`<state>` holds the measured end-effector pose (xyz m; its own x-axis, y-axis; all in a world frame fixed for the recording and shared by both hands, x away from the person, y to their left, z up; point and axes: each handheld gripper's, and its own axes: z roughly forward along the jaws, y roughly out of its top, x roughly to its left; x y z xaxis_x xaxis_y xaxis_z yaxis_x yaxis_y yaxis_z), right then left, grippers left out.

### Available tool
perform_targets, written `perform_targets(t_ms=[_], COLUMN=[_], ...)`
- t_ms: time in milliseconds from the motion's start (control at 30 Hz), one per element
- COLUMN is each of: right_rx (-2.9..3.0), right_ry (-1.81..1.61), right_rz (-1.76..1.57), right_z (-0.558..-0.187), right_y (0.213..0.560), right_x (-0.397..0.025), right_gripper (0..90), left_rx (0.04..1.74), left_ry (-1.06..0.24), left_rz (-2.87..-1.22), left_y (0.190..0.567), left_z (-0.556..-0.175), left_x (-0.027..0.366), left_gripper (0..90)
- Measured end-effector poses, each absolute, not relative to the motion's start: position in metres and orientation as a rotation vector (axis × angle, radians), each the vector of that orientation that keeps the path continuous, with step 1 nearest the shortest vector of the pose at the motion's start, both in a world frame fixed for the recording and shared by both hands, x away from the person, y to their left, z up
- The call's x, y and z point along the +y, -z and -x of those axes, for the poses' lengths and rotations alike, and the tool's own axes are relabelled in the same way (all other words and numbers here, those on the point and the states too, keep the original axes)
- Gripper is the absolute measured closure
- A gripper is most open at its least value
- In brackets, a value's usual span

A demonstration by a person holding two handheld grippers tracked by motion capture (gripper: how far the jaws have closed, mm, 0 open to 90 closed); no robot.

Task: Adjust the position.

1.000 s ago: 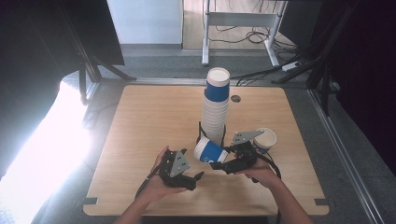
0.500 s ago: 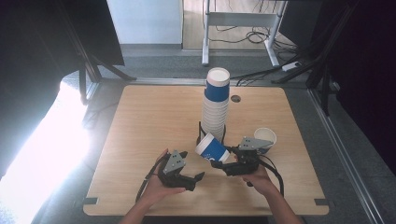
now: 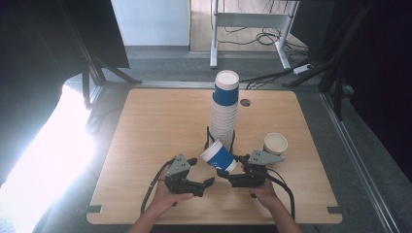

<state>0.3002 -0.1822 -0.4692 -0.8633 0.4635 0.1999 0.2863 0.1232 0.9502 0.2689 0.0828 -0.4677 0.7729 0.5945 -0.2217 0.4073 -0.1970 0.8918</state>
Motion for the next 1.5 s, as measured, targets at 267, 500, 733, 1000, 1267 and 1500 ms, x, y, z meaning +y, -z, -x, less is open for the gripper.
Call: perform_targets(t_ms=[267,500,733,1000,1267,1500], right_rx=[2.219,2.203,2.194,2.184,2.190,2.191], right_ry=[-1.853,-1.848,-1.847,-1.850,-1.814,-1.809], right_rz=[-0.731,-0.727,-0.715,-0.687,-0.683,-0.688], right_z=[-0.295,-0.293,-0.291,-0.288,-0.287,-0.288], right_y=[0.475,0.475,0.475,0.475,0.475,0.475], right_x=[-0.179,-0.177,-0.176,-0.172,-0.171,-0.171], right_gripper=[27.1,27.2,27.2,27.3,27.8,27.8], left_rx=[0.795,0.820,0.849,0.864,0.889,0.884], left_ry=[-0.067,0.022,0.093,0.180,0.245,0.248], left_rz=[-1.734,-1.665,-1.608,-1.556,-1.487,-1.480], left_y=[0.466,0.464,0.464,0.459,0.462,0.463], left_z=[-0.275,-0.283,-0.295,-0.308,-0.317,-0.318], left_x=[0.085,0.083,0.082,0.077,0.076,0.076], left_gripper=[6.3,6.4,6.6,6.1,8.4,9.5])
